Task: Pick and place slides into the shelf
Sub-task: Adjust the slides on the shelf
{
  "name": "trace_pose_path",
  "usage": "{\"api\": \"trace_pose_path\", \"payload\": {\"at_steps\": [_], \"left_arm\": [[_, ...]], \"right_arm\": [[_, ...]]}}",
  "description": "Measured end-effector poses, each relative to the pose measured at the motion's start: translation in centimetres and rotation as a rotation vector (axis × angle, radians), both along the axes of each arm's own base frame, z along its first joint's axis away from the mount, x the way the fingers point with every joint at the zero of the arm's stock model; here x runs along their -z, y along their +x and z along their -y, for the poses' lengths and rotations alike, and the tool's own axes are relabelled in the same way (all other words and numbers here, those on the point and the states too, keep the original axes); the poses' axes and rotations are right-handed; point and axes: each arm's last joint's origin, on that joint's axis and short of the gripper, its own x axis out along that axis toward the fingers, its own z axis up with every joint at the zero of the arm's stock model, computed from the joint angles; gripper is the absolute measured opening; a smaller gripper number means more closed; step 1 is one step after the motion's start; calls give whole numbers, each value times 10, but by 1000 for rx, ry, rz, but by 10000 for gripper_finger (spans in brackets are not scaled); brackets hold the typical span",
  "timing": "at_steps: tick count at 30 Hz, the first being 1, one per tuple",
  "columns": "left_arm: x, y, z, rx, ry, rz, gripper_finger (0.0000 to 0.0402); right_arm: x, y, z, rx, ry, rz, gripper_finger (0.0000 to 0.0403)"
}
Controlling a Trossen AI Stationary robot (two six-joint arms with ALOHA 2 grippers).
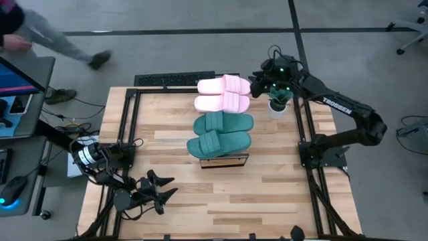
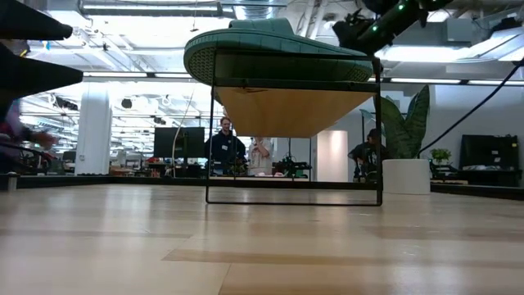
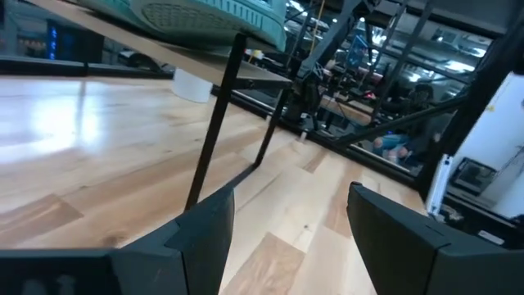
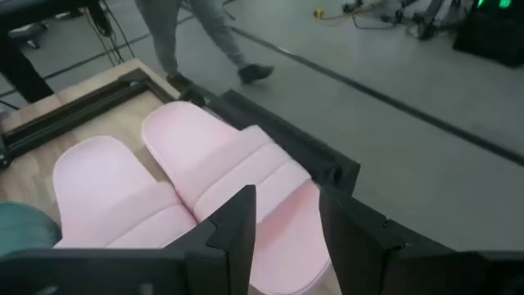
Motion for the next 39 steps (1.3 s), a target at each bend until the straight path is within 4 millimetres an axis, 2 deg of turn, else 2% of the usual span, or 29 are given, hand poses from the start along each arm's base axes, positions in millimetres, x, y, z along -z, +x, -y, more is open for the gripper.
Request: {"api": "trace_pose_path", "payload": {"at_steps": [6,16,25,39], "left_arm": [[3,-2,-3,36,-34,12,226],[5,-4,-8,-20,-106,40,226],[5,-4,-9,-57,-129,52,226],[5,-4,-10,-79,-143,60,226]], "right_arm": [[13,8,7,8,47,-39,129],[32,17,15,-17,70,-130,129],[34,19,9,-108,105,-120,129],[35,19,8,-144,101,-147,129]]}}
